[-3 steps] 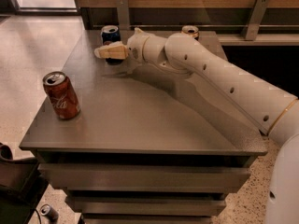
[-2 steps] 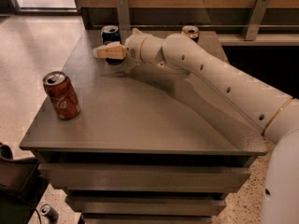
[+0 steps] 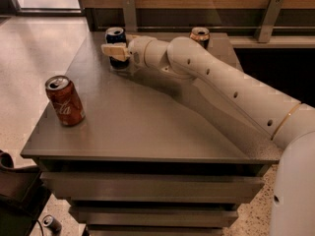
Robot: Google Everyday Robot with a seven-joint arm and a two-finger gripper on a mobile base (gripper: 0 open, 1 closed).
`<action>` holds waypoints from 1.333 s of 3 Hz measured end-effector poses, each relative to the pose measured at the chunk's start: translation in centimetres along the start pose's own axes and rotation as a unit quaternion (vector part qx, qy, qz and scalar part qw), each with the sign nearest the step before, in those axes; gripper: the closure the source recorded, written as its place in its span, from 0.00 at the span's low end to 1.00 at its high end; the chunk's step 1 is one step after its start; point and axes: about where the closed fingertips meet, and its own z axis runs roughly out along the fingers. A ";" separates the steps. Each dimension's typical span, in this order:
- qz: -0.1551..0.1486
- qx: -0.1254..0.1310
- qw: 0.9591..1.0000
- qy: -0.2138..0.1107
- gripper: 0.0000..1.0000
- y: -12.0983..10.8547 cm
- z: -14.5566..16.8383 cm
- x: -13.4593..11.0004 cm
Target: Knock pepsi can over
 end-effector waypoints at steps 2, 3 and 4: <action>0.000 -0.004 1.000 0.000 0.87 0.4 0.3 0.0; 0.000 -0.005 1.000 0.000 1.00 0.6 0.5 0.0; -0.005 -0.007 1.000 0.013 1.00 0.3 -0.2 -0.6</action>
Offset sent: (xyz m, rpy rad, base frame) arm -0.0005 0.0021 -0.0001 0.0004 0.0004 0.0030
